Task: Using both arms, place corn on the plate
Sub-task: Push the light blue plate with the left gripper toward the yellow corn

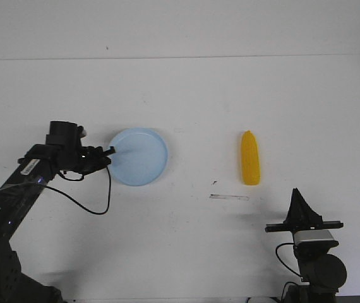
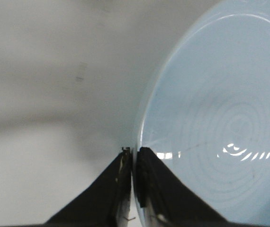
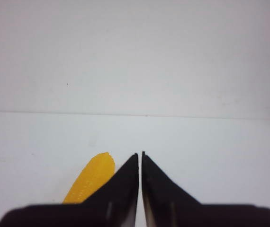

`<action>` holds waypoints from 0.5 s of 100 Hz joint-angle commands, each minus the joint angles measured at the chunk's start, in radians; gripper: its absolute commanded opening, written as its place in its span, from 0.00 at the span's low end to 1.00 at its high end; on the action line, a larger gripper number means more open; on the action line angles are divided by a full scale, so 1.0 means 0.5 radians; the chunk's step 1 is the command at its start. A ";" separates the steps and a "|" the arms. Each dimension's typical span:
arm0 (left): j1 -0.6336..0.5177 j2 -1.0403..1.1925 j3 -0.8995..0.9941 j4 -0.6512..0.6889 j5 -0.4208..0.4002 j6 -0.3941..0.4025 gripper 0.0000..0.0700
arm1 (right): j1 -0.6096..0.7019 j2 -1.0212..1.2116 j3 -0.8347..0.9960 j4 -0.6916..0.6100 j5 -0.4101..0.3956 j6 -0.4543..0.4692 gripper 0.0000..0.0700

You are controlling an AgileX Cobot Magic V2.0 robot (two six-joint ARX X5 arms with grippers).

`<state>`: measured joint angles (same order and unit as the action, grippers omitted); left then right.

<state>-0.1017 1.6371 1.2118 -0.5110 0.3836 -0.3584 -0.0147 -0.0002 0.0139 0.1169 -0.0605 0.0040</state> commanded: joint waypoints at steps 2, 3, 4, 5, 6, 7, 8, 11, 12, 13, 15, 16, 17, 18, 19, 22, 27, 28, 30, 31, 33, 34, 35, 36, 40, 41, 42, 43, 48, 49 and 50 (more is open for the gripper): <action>-0.150 0.034 0.030 0.025 0.013 -0.011 0.00 | 0.001 0.003 -0.002 0.018 -0.004 -0.003 0.02; -0.160 0.034 0.030 0.026 0.013 -0.012 0.00 | 0.001 0.003 -0.002 0.018 -0.004 -0.003 0.02; -0.181 0.034 0.030 0.027 0.013 -0.016 0.00 | 0.001 0.003 -0.002 0.018 -0.004 -0.003 0.02; -0.204 0.034 0.030 0.029 0.012 -0.022 0.00 | 0.001 0.003 -0.002 0.018 -0.004 -0.003 0.02; -0.223 0.035 0.030 0.031 0.011 -0.028 0.00 | 0.001 0.003 -0.002 0.018 -0.004 -0.003 0.02; -0.241 0.036 0.030 0.034 0.011 -0.034 0.00 | 0.001 0.003 -0.002 0.018 -0.004 -0.003 0.02; -0.260 0.037 0.030 0.037 0.011 -0.041 0.00 | 0.001 0.003 -0.002 0.018 -0.004 -0.003 0.02; -0.314 0.042 0.030 0.043 0.011 -0.064 0.00 | 0.001 0.003 -0.002 0.018 -0.004 -0.003 0.02; -0.356 0.048 0.030 0.053 0.011 -0.081 0.00 | 0.001 0.003 -0.002 0.018 -0.004 -0.003 0.02; -0.364 0.049 0.030 0.055 0.011 -0.084 0.00 | 0.001 0.003 -0.002 0.018 -0.004 -0.003 0.02; -0.378 0.051 0.030 0.057 0.011 -0.090 0.00 | 0.001 0.003 -0.002 0.018 -0.004 -0.003 0.02; -0.393 0.053 0.030 0.062 0.011 -0.095 0.00 | 0.001 0.003 -0.002 0.018 -0.004 -0.003 0.02; -0.407 0.056 0.030 0.066 0.011 -0.101 0.00 | 0.001 0.003 -0.002 0.018 -0.004 -0.003 0.02; -0.421 0.060 0.030 0.070 0.011 -0.105 0.00 | 0.001 0.003 -0.002 0.018 -0.004 -0.003 0.02; -0.434 0.063 0.030 0.074 0.011 -0.108 0.00 | 0.001 0.003 -0.002 0.018 -0.004 -0.003 0.02; -0.469 0.072 0.030 0.087 0.011 -0.111 0.00 | 0.001 0.003 -0.002 0.018 -0.004 -0.003 0.02; -0.516 0.094 0.030 0.107 0.011 -0.119 0.00 | 0.001 0.003 -0.002 0.018 -0.004 -0.003 0.02; -0.524 0.098 0.030 0.109 0.011 -0.123 0.00 | 0.001 0.003 -0.002 0.018 -0.004 -0.003 0.02; -0.539 0.107 0.030 0.114 0.011 -0.137 0.00 | 0.001 0.003 -0.002 0.018 -0.004 -0.003 0.02; -0.546 0.112 0.030 0.115 0.011 -0.146 0.00 | 0.001 0.003 -0.002 0.018 -0.004 -0.003 0.02; -0.557 0.122 0.030 0.119 0.011 -0.161 0.00 | 0.001 0.003 -0.002 0.018 -0.004 -0.003 0.02; -0.562 0.128 0.030 0.122 0.011 -0.167 0.00 | 0.001 0.003 -0.002 0.018 -0.004 -0.003 0.02; -0.568 0.133 0.030 0.124 0.011 -0.173 0.00 | 0.001 0.003 -0.002 0.018 -0.004 -0.003 0.02; -0.573 0.137 0.030 0.125 0.011 -0.179 0.00 | 0.001 0.003 -0.002 0.018 -0.004 -0.003 0.02; -0.588 0.156 0.030 0.129 0.011 -0.195 0.00 | 0.001 0.003 -0.002 0.018 -0.004 -0.003 0.02; -0.591 0.159 0.030 0.130 0.011 -0.198 0.00 | 0.001 0.003 -0.002 0.018 -0.004 -0.003 0.02; -0.593 0.163 0.030 0.129 0.011 -0.201 0.00 | 0.001 0.003 -0.002 0.018 -0.004 -0.003 0.02; -0.595 0.166 0.030 0.129 0.011 -0.201 0.00 | 0.001 0.003 -0.002 0.018 -0.004 -0.003 0.02; -0.601 0.178 0.030 0.128 0.011 -0.201 0.01 | 0.001 0.003 -0.002 0.018 -0.004 -0.003 0.02; -0.602 0.179 0.030 0.128 0.011 -0.201 0.01 | 0.001 0.003 -0.002 0.018 -0.004 -0.003 0.02; -0.603 0.179 0.030 0.128 0.011 -0.201 0.01 | 0.001 0.003 -0.002 0.018 -0.004 -0.003 0.02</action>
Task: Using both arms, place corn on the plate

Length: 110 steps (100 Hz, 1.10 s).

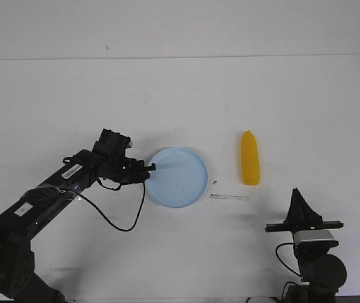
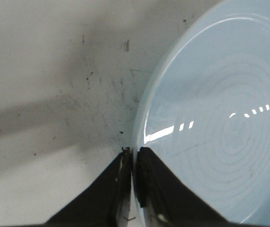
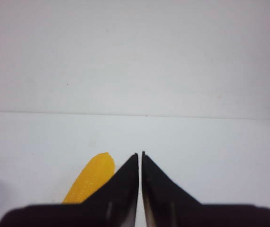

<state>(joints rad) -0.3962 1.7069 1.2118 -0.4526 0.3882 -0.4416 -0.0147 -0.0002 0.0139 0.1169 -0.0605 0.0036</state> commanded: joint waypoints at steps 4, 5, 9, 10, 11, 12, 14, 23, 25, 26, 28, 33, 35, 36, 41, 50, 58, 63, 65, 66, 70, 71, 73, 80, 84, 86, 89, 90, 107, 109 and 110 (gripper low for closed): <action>-0.016 0.040 0.030 0.011 0.002 -0.034 0.04 | 0.001 0.003 -0.002 0.018 -0.004 -0.002 0.02; -0.016 0.040 0.030 0.011 0.002 -0.034 0.06 | 0.001 0.003 -0.002 0.018 -0.004 -0.002 0.02; -0.016 0.040 0.030 0.012 0.002 -0.034 0.14 | 0.001 0.003 -0.002 0.018 -0.004 -0.002 0.02; -0.016 0.040 0.030 0.012 0.002 -0.034 0.16 | 0.001 0.003 -0.002 0.018 -0.004 -0.002 0.02; -0.016 0.040 0.030 0.012 0.002 -0.034 0.18 | 0.001 0.003 -0.002 0.018 -0.004 -0.002 0.02; -0.016 0.040 0.030 0.012 0.002 -0.034 0.20 | 0.001 0.003 -0.002 0.018 -0.004 -0.002 0.02; -0.016 0.040 0.030 0.011 0.002 -0.034 0.22 | 0.001 0.003 -0.002 0.018 -0.004 -0.002 0.02; -0.015 0.039 0.030 0.011 0.002 -0.034 0.26 | 0.001 0.003 -0.002 0.018 -0.004 -0.002 0.02; -0.014 0.037 0.030 0.011 0.002 -0.033 0.26 | 0.001 0.003 -0.002 0.018 -0.004 -0.002 0.02; -0.013 0.034 0.030 0.011 0.002 -0.033 0.26 | 0.001 0.003 -0.002 0.018 -0.004 -0.002 0.02; -0.009 0.031 0.030 0.011 0.002 -0.033 0.26 | 0.001 0.003 -0.002 0.018 -0.004 -0.002 0.02; 0.008 0.015 0.030 0.011 0.002 -0.032 0.26 | 0.001 0.003 -0.002 0.018 -0.004 -0.002 0.02; 0.015 0.007 0.030 0.011 0.002 -0.031 0.26 | 0.001 0.003 -0.002 0.018 -0.004 -0.002 0.02; 0.022 0.000 0.030 0.012 0.002 -0.030 0.26 | 0.001 0.003 -0.002 0.018 -0.004 -0.002 0.02; 0.043 -0.027 0.030 0.014 0.002 -0.018 0.25 | 0.001 0.003 -0.002 0.018 -0.004 -0.002 0.02; 0.103 -0.095 0.030 0.024 0.002 0.050 0.25 | 0.001 0.003 -0.002 0.018 -0.004 -0.002 0.02; 0.164 -0.163 0.030 0.043 -0.005 0.098 0.25 | 0.001 0.003 -0.002 0.018 -0.004 -0.002 0.02; 0.203 -0.211 0.030 0.065 -0.024 0.120 0.24 | 0.001 0.003 -0.002 0.018 -0.004 -0.002 0.02; 0.217 -0.230 0.030 0.076 -0.036 0.129 0.24 | 0.001 0.003 -0.002 0.018 -0.004 -0.002 0.02; 0.225 -0.240 0.029 0.082 -0.045 0.133 0.23 | 0.001 0.003 -0.002 0.018 -0.004 -0.002 0.02; 0.254 -0.282 0.026 0.105 -0.095 0.135 0.23 | 0.001 0.003 -0.002 0.018 -0.004 -0.002 0.02; 0.261 -0.292 0.024 0.114 -0.112 0.135 0.23 | 0.001 0.003 -0.002 0.018 -0.004 -0.002 0.02; 0.274 -0.314 0.017 0.134 -0.146 0.136 0.23 | 0.001 0.003 -0.002 0.018 -0.004 -0.002 0.02; 0.314 -0.407 -0.045 0.269 -0.289 0.136 0.23 | 0.001 0.003 -0.002 0.018 -0.004 -0.002 0.02; 0.336 -0.472 -0.108 0.383 -0.369 0.138 0.22 | 0.001 0.003 -0.002 0.018 -0.004 -0.002 0.02; 0.346 -0.507 -0.146 0.448 -0.404 0.145 0.21 | 0.001 0.003 -0.002 0.018 -0.004 -0.002 0.02; 0.360 -0.561 -0.212 0.558 -0.452 0.164 0.16 | 0.001 0.003 -0.002 0.018 -0.004 -0.002 0.02; 0.364 -0.578 -0.235 0.591 -0.465 0.174 0.14 | 0.001 0.003 -0.002 0.018 -0.004 -0.002 0.02; 0.462 -0.896 -0.702 1.245 -0.534 0.459 0.00 | 0.001 0.003 -0.002 0.018 -0.004 -0.002 0.02; 0.476 -0.935 -0.755 1.302 -0.534 0.519 0.00 | 0.001 0.003 -0.002 0.018 -0.004 -0.002 0.02; 0.484 -0.956 -0.780 1.331 -0.534 0.552 0.00 | 0.001 0.003 -0.002 0.018 -0.004 -0.002 0.02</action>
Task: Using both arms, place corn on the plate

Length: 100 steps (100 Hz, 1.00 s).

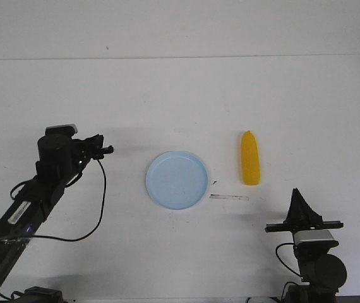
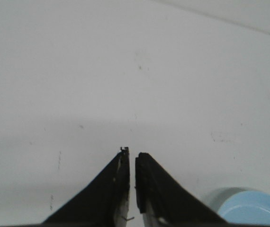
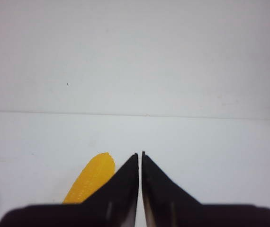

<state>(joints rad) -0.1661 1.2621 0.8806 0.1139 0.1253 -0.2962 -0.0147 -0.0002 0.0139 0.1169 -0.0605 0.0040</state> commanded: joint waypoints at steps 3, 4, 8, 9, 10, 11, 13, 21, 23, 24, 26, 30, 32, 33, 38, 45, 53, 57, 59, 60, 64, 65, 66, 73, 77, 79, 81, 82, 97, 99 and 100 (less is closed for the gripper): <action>0.046 -0.127 -0.191 0.263 -0.008 0.362 0.00 | 0.001 0.003 -0.002 0.018 -0.004 -0.003 0.02; 0.053 -0.146 -0.214 0.282 -0.008 0.395 0.00 | 0.001 0.003 -0.002 0.018 -0.004 -0.003 0.02; 0.083 -0.233 -0.301 0.341 -0.008 0.527 0.00 | 0.001 0.003 -0.002 0.018 -0.004 -0.003 0.02; 0.095 -0.265 -0.331 0.354 -0.008 0.570 0.00 | 0.001 0.003 -0.002 0.018 -0.004 -0.003 0.02; 0.105 -0.298 -0.359 0.361 -0.008 0.607 0.00 | 0.001 0.003 -0.002 0.018 -0.004 -0.003 0.02; 0.109 -0.307 -0.367 0.361 -0.008 0.618 0.00 | 0.001 0.003 -0.002 0.018 -0.004 -0.003 0.02; 0.120 -0.340 -0.391 0.360 -0.008 0.647 0.00 | 0.001 0.003 -0.002 0.018 -0.004 -0.003 0.02; 0.188 -0.510 -0.510 0.344 -0.008 0.707 0.00 | 0.001 0.003 -0.002 0.018 -0.004 -0.003 0.02; 0.207 -0.552 -0.536 0.336 -0.008 0.707 0.00 | 0.001 0.003 -0.002 0.018 -0.004 -0.003 0.02; 0.217 -0.573 -0.550 0.334 -0.008 0.707 0.00 | 0.001 0.003 -0.002 0.018 -0.004 -0.003 0.02; 0.238 -0.615 -0.578 0.331 -0.008 0.707 0.00 | 0.001 0.003 -0.002 0.018 -0.004 -0.003 0.02; 0.277 -0.695 -0.632 0.328 -0.008 0.706 0.00 | 0.001 0.003 -0.002 0.018 -0.004 -0.003 0.02; 0.297 -0.735 -0.658 0.329 -0.008 0.706 0.00 | 0.001 0.003 -0.002 0.018 -0.004 -0.003 0.02; 0.306 -0.755 -0.671 0.330 -0.008 0.706 0.00 | 0.001 0.003 -0.002 0.018 -0.004 -0.003 0.02; 0.349 -0.855 -0.735 0.333 -0.008 0.707 0.00 | 0.001 0.003 -0.002 0.018 -0.004 -0.003 0.02; 0.385 -0.987 -0.810 0.330 -0.008 0.705 0.00 | 0.001 0.003 -0.002 0.018 -0.004 -0.003 0.02; 0.394 -1.139 -0.892 0.327 -0.008 0.704 0.00 | 0.001 0.003 -0.002 0.018 -0.004 -0.003 0.02; 0.394 -1.218 -0.929 0.309 -0.007 0.704 0.00 | 0.001 0.003 -0.002 0.018 -0.004 -0.003 0.02; 0.394 -1.257 -0.943 0.288 -0.007 0.704 0.00 | 0.001 0.003 -0.002 0.018 -0.004 -0.003 0.02; 0.394 -1.276 -0.950 0.278 -0.007 0.704 0.00 | 0.001 0.003 -0.002 0.018 -0.004 -0.003 0.02; 0.394 -1.356 -0.972 0.228 -0.007 0.704 0.00 | 0.001 0.003 -0.002 0.018 -0.004 -0.003 0.02; 0.394 -1.376 -0.977 0.214 -0.007 0.704 0.00 | 0.001 0.003 -0.002 0.018 -0.004 -0.003 0.02; 0.394 -1.394 -0.980 0.201 -0.007 0.704 0.00 | 0.001 0.003 -0.002 0.018 -0.004 -0.003 0.02; 0.394 -1.536 -0.995 0.087 -0.007 0.704 0.00 | 0.001 0.003 -0.002 0.018 -0.004 -0.003 0.02; 0.394 -1.617 -0.995 0.016 -0.007 0.704 0.00 | 0.001 0.003 -0.002 0.018 -0.004 -0.003 0.02; 0.394 -1.656 -0.995 -0.014 -0.008 0.704 0.00 | 0.001 0.003 -0.002 0.018 -0.004 -0.003 0.02; 0.394 -1.695 -0.995 -0.042 -0.009 0.705 0.00 | 0.001 0.003 -0.002 0.018 -0.004 -0.003 0.02; 0.394 -1.724 -0.995 -0.062 -0.010 0.705 0.00 | 0.001 0.003 -0.002 0.018 -0.004 -0.003 0.02; 0.394 -1.973 -0.995 -0.194 -0.024 0.704 0.00 | 0.001 0.003 -0.002 0.018 -0.004 -0.003 0.02; 0.394 -2.002 -0.995 -0.209 -0.041 0.705 0.00 | 0.001 0.003 -0.002 0.018 -0.004 -0.003 0.02; 0.394 -2.016 -0.995 -0.217 -0.051 0.705 0.00 | 0.001 0.003 -0.002 0.018 -0.004 -0.003 0.02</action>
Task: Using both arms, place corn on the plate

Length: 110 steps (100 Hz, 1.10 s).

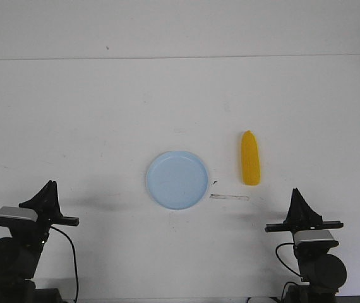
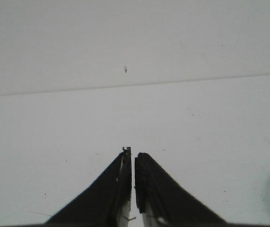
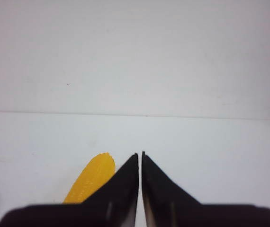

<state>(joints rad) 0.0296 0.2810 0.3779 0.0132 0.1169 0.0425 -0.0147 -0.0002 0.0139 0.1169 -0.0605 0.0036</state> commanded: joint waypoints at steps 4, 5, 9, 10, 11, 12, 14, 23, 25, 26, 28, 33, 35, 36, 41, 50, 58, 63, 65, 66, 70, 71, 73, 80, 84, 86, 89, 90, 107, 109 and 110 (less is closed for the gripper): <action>0.002 -0.107 0.011 -0.043 -0.090 0.027 0.00 | 0.001 0.003 -0.002 0.018 -0.004 -0.002 0.02; 0.002 -0.118 0.011 -0.049 -0.106 0.027 0.00 | 0.001 0.003 -0.002 0.018 -0.004 -0.002 0.02; 0.002 -0.159 0.011 -0.076 -0.180 0.027 0.00 | 0.001 0.003 -0.002 0.018 -0.004 -0.002 0.02; 0.002 -0.167 0.011 -0.082 -0.197 0.027 0.00 | 0.001 0.003 -0.002 0.018 -0.004 -0.002 0.02; 0.002 -0.175 0.011 -0.087 -0.213 0.027 0.00 | 0.001 0.003 -0.002 0.018 -0.004 -0.002 0.02; 0.002 -0.183 0.011 -0.092 -0.229 0.027 0.00 | 0.001 0.003 -0.002 0.018 -0.004 -0.002 0.02; 0.002 -0.198 0.011 -0.098 -0.256 0.027 0.00 | 0.001 0.003 -0.002 0.018 -0.004 -0.002 0.02; 0.002 -0.245 0.011 -0.093 -0.304 0.027 0.00 | 0.001 0.003 -0.002 0.018 -0.004 -0.002 0.02; 0.002 -0.253 0.011 -0.089 -0.304 0.027 0.00 | 0.001 0.003 -0.002 0.018 -0.004 -0.002 0.02; 0.002 -0.256 0.011 -0.088 -0.304 0.027 0.00 | 0.001 0.003 -0.002 0.018 -0.004 -0.002 0.02; 0.002 -0.262 0.011 -0.083 -0.304 0.027 0.00 | 0.001 0.003 -0.002 0.018 -0.004 -0.002 0.02; 0.002 -0.275 0.012 -0.082 -0.304 0.027 0.00 | 0.001 0.003 -0.002 0.018 -0.004 -0.002 0.02; 0.002 -0.281 0.012 -0.082 -0.304 0.027 0.00 | 0.001 0.003 -0.002 0.018 -0.004 -0.002 0.02; 0.002 -0.283 0.013 -0.082 -0.304 0.027 0.00 | 0.001 0.003 -0.002 0.018 -0.004 -0.002 0.02; 0.002 -0.290 0.013 -0.082 -0.304 0.027 0.00 | 0.001 0.003 -0.002 0.018 -0.004 -0.002 0.02; 0.002 -0.291 0.013 -0.084 -0.304 0.027 0.00 | 0.001 0.003 -0.002 0.018 -0.004 -0.002 0.02; 0.002 -0.291 0.012 -0.083 -0.304 0.027 0.00 | 0.001 0.003 -0.002 0.018 -0.004 -0.002 0.02; 0.002 -0.291 0.012 -0.082 -0.304 0.027 0.00 | 0.001 0.003 -0.002 0.018 -0.004 -0.002 0.02; 0.002 -0.291 0.012 -0.083 -0.304 0.027 0.00 | 0.001 0.003 -0.002 0.018 -0.004 -0.002 0.02; 0.002 -0.291 0.013 -0.083 -0.304 0.027 0.00 | 0.001 0.003 -0.002 0.018 -0.004 -0.002 0.02; 0.002 -0.291 0.012 -0.084 -0.304 0.027 0.00 | 0.001 0.003 -0.002 0.018 -0.004 -0.002 0.02; 0.002 -0.291 0.013 -0.084 -0.304 0.027 0.00 | 0.001 0.003 -0.002 0.018 -0.004 -0.002 0.02; 0.002 -0.291 0.013 -0.083 -0.304 0.027 0.00 | 0.001 0.003 -0.002 0.018 -0.004 -0.002 0.02; 0.002 -0.291 0.012 -0.083 -0.304 0.027 0.00 | 0.001 0.003 -0.002 0.018 -0.004 -0.002 0.02; 0.002 -0.291 0.012 -0.083 -0.304 0.027 0.00 | 0.001 0.003 -0.002 0.018 -0.004 -0.002 0.02; 0.002 -0.291 0.013 -0.083 -0.304 0.027 0.00 | 0.001 0.003 -0.002 0.018 -0.004 -0.002 0.02; 0.002 -0.291 0.012 -0.083 -0.303 0.027 0.00 | 0.001 0.003 -0.002 0.018 -0.004 -0.002 0.02; 0.002 -0.291 0.013 -0.083 -0.303 0.027 0.00 | 0.001 0.003 -0.002 0.018 -0.004 -0.002 0.02; 0.002 -0.291 0.012 -0.083 -0.304 0.027 0.00 | 0.001 0.003 -0.002 0.018 -0.004 -0.002 0.02; 0.002 -0.291 0.012 -0.083 -0.304 0.027 0.00 | 0.001 0.003 -0.002 0.018 -0.004 -0.002 0.02; 0.002 -0.291 0.012 -0.083 -0.303 0.027 0.00 | 0.001 0.003 -0.002 0.018 -0.004 -0.002 0.02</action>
<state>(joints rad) 0.0299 0.1371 0.3779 -0.0444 -0.0303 0.0429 -0.0147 -0.0002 0.0139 0.1169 -0.0605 0.0036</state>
